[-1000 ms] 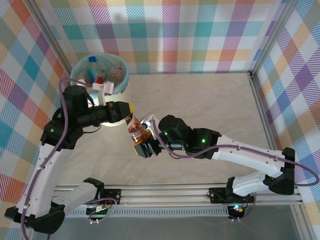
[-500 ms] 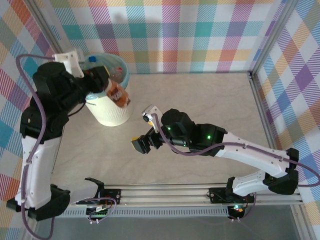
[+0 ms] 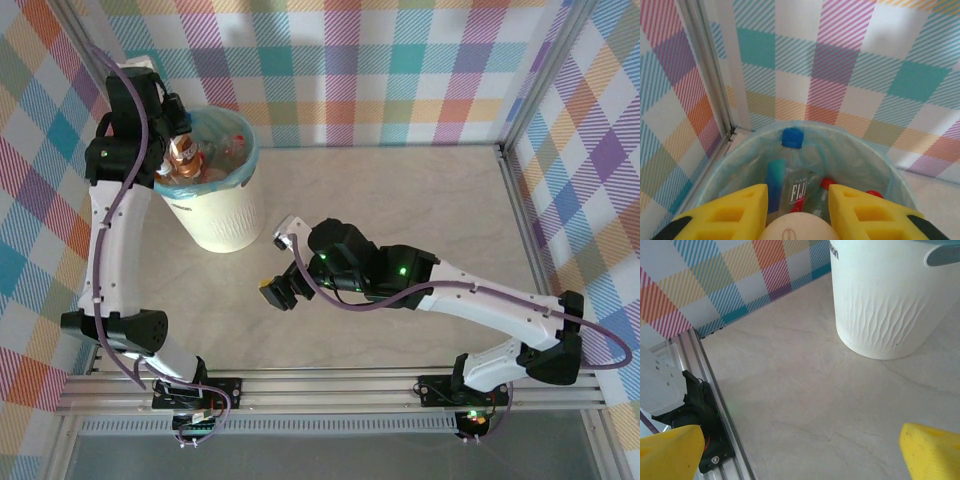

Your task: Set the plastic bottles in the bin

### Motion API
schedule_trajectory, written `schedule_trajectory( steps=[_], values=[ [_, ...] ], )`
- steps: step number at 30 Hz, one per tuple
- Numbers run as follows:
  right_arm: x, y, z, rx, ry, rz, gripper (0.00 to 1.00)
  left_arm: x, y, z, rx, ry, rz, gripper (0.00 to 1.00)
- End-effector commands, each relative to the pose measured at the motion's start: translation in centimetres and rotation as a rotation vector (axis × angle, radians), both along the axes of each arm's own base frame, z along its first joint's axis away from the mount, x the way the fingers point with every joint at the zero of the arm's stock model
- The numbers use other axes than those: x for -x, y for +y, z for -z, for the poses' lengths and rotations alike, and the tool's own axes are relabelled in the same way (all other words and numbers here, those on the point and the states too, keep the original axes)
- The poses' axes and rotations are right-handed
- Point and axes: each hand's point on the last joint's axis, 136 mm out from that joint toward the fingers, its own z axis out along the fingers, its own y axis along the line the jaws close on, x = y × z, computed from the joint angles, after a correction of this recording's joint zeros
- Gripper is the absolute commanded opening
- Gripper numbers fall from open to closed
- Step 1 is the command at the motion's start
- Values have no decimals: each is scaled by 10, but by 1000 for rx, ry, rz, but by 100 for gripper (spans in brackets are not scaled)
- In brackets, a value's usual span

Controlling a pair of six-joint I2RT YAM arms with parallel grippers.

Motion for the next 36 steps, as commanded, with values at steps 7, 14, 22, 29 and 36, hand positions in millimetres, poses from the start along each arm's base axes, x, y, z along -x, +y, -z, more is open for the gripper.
schedule_trajectory(
  steps=[7,14,22,29,36],
  values=[
    [5,8,13,34,40,-30,100,-21,-11,60,13,87,73,0],
    [4,10,20,53,48,-33,100,-24,-4,109,14,201,68,0],
    [4,17,25,65,63,-41,100,-32,-9,122,25,267,115,2],
    [5,23,28,72,80,-52,100,-45,-6,140,11,403,111,40],
    [-15,16,17,92,32,56,96,-57,10,88,70,282,-19,81]
  ],
)
